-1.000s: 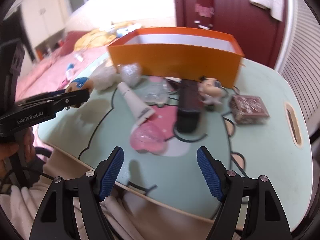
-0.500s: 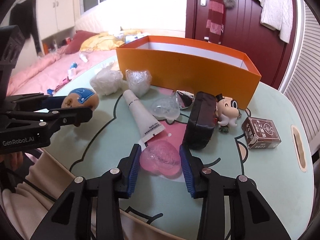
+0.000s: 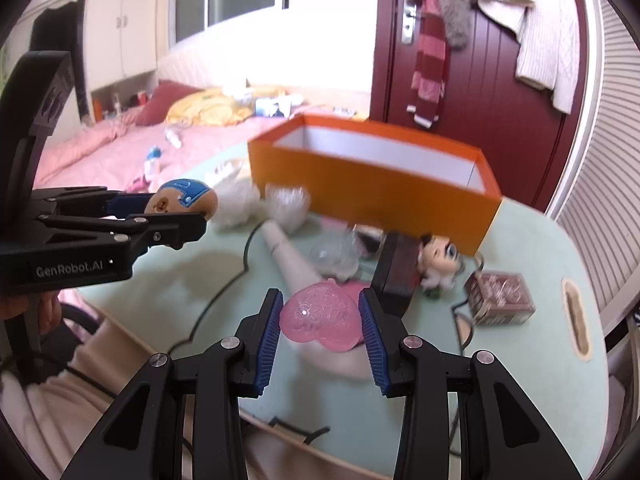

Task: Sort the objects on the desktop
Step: 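Grasp the pink heart with the right tool while the left tool grasps the bear toy, then lower the pink heart into the orange box with the right tool while the left tool drops the bear in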

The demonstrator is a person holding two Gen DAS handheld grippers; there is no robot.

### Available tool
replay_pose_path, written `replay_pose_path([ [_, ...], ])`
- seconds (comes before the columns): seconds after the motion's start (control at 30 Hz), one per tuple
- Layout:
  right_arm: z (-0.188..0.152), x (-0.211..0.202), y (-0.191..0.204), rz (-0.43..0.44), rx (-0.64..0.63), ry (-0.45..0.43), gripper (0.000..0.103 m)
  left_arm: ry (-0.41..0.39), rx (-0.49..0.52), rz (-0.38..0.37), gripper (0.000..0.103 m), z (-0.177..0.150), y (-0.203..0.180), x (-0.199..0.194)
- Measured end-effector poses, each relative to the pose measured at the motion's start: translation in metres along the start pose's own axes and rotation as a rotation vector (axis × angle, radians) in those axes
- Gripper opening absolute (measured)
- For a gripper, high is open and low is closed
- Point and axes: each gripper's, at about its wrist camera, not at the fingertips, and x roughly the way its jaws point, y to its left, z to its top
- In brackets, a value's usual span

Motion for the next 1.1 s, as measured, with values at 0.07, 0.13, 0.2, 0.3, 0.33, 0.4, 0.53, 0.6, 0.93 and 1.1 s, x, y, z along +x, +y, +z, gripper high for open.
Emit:
replay_pose_path([
  [0.07, 0.009, -0.004, -0.004, -0.016, 0.001, -0.030, 0.038, -0.022, -0.007, -0.011, 0.049, 0.013, 0.000, -0.001],
  [0.13, 0.019, -0.006, -0.008, -0.033, 0.002, -0.058, 0.038, -0.057, 0.003, -0.013, 0.049, 0.028, -0.002, 0.000],
  [0.2, 0.030, -0.006, -0.015, -0.054, 0.005, -0.084, 0.038, -0.085, 0.019, -0.011, 0.049, 0.043, -0.005, 0.003],
  [0.3, 0.047, -0.002, -0.026, -0.087, 0.020, -0.119, 0.038, -0.112, 0.044, -0.008, 0.049, 0.062, -0.012, 0.011],
  [0.33, 0.052, 0.000, -0.030, -0.097, 0.025, -0.132, 0.038, -0.119, 0.051, -0.012, 0.049, 0.067, -0.014, 0.014],
  [0.4, 0.064, 0.007, -0.040, -0.113, 0.044, -0.140, 0.038, -0.126, 0.065, -0.014, 0.049, 0.076, -0.018, 0.023],
  [0.53, 0.080, 0.021, -0.056, -0.127, 0.094, -0.147, 0.038, -0.127, 0.083, -0.004, 0.049, 0.089, -0.024, 0.050],
  [0.6, 0.087, 0.034, -0.064, -0.136, 0.113, -0.136, 0.038, -0.107, 0.074, -0.003, 0.049, 0.091, -0.023, 0.064],
  [0.93, 0.091, 0.081, -0.087, -0.124, 0.189, -0.028, 0.038, -0.004, 0.018, -0.011, 0.049, 0.085, -0.015, 0.107],
  [1.1, 0.088, 0.093, -0.094, -0.114, 0.208, 0.006, 0.038, 0.023, 0.015, -0.004, 0.049, 0.081, -0.015, 0.117],
])
